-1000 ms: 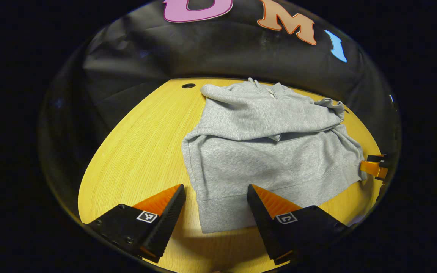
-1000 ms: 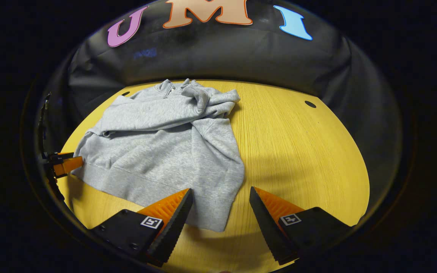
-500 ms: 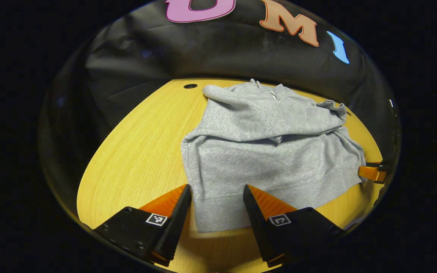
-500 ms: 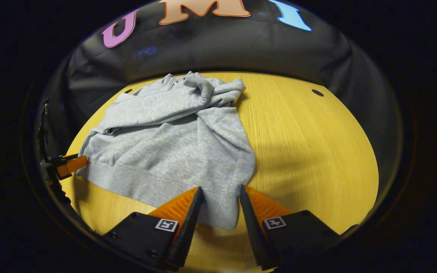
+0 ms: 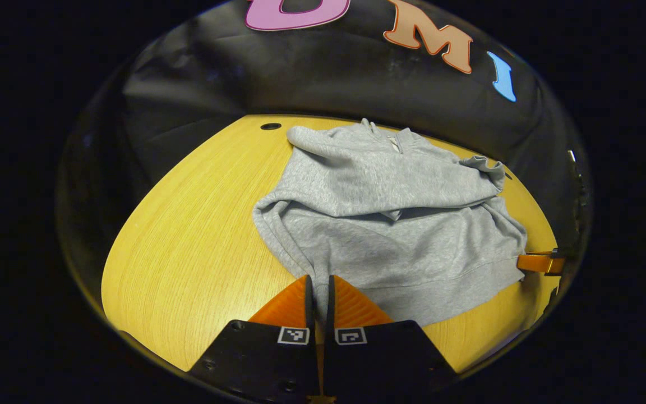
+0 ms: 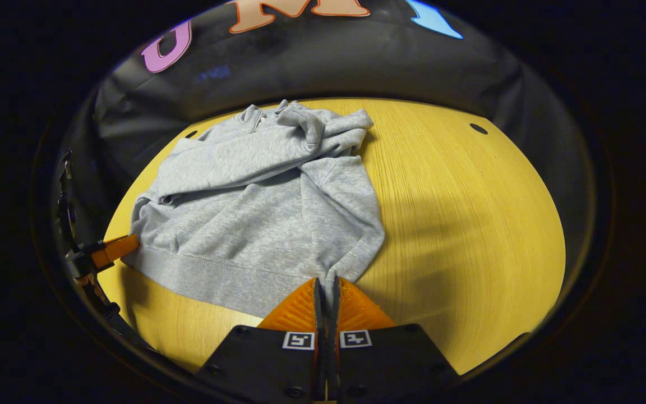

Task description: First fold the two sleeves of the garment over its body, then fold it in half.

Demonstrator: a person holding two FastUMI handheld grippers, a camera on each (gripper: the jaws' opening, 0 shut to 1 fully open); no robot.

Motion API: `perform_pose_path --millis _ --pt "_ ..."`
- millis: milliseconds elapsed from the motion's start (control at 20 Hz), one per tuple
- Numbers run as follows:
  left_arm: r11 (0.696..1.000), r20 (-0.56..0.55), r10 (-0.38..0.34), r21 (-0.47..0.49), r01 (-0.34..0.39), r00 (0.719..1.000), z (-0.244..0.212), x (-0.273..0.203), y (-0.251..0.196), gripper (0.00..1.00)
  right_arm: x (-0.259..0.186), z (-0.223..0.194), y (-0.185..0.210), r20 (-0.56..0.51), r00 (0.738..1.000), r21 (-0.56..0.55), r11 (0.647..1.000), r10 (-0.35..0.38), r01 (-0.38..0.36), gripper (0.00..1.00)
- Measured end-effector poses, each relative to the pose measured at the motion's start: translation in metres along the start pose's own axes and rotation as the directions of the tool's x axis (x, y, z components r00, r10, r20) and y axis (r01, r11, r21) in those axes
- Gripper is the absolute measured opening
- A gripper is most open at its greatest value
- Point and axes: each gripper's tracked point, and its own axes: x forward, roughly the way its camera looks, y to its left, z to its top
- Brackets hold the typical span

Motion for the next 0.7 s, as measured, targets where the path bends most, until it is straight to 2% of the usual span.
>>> perform_pose_path --millis 200,700 --pt "1.0 -0.05 -0.018 0.011 0.018 0.999 -0.005 -0.008 0.002 0.0 -0.01 -0.002 0.0 -0.041 0.998 0.094 0.995 0.044 -0.04 0.02" --pt "0.999 -0.123 -0.042 0.017 0.044 0.992 -0.006 -0.018 0.001 0.0 -0.022 0.003 -0.005 -0.084 0.991 0.018 0.995 0.102 -0.1 0.02"
